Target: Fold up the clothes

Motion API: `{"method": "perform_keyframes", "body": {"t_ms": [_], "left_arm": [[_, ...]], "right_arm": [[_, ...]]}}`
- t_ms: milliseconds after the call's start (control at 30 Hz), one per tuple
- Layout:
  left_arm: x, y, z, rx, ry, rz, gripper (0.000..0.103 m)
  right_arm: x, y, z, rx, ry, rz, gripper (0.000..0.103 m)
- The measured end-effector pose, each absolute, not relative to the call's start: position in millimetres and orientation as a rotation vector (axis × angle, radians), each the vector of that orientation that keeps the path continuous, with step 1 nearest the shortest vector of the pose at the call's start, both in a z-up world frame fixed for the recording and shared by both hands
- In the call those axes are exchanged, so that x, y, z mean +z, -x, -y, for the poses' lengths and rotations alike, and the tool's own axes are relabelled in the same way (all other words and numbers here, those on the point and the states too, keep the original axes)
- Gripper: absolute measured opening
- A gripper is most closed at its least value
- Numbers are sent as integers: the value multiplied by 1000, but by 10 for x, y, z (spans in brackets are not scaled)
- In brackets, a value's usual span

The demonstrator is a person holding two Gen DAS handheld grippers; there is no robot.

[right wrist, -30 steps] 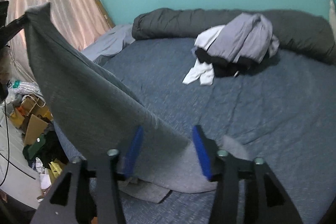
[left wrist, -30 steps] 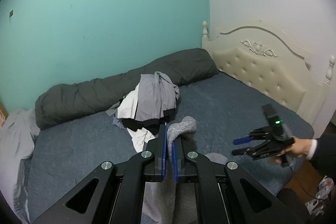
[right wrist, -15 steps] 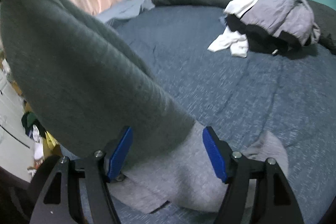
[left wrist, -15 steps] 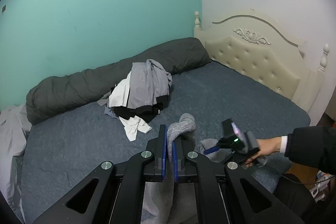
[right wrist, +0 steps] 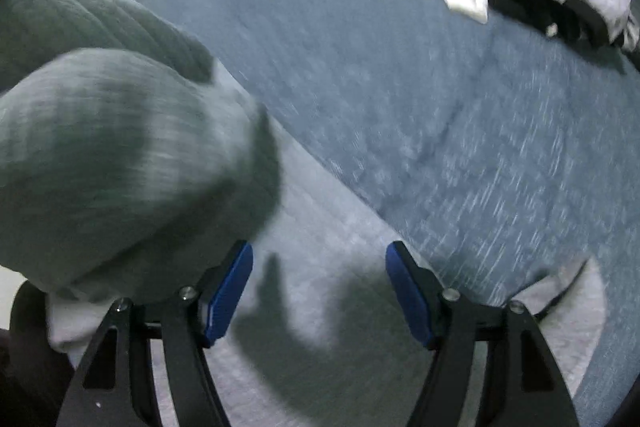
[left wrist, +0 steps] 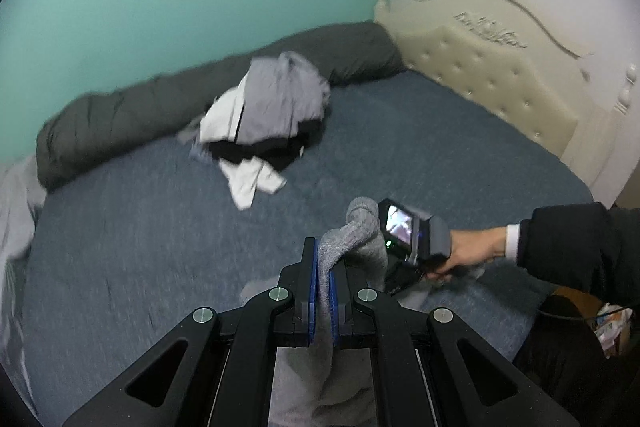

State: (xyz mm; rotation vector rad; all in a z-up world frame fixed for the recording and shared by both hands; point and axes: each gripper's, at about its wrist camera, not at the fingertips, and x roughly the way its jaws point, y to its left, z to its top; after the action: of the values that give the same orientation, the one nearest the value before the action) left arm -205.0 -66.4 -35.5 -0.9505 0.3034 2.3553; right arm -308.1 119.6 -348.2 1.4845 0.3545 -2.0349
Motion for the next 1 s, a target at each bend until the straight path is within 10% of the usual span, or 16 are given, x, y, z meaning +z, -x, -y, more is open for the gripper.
{"method": "perform_keyframes", "body": {"t_ms": [267, 1000], "left_arm": [[-628, 2215, 908, 2393, 1020, -243, 5], [-471, 2262, 941, 2436, 973, -181, 5]], "right_arm": [[-3608, 3137, -1414, -2080, -1504, -370, 3], [-2574, 2637, -2922, -2374, -1298, -228, 0]]}}
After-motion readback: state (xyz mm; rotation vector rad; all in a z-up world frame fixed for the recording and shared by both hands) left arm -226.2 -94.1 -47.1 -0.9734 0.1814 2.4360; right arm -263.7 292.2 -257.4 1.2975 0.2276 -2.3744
